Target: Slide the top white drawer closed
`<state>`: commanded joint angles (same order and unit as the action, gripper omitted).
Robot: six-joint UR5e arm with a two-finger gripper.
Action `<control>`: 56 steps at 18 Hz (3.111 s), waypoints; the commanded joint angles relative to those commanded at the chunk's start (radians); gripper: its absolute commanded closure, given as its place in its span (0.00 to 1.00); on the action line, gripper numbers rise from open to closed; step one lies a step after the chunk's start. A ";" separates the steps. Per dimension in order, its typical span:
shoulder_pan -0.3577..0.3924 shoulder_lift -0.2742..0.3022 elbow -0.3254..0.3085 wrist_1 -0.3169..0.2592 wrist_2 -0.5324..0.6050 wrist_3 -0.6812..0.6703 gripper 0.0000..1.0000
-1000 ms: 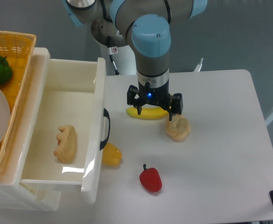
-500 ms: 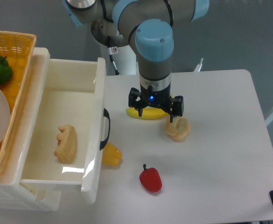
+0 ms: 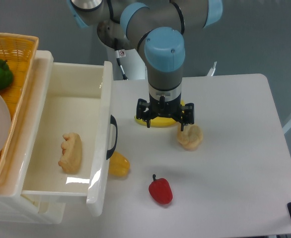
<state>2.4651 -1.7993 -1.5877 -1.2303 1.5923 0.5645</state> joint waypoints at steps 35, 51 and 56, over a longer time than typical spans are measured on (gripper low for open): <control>0.003 -0.201 0.028 0.008 -0.222 -0.104 0.00; -0.017 -0.195 0.025 0.006 -0.287 -0.107 0.00; -0.032 -0.187 0.026 0.006 -0.299 -0.109 0.00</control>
<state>2.4329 -1.9865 -1.5616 -1.2241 1.2932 0.4556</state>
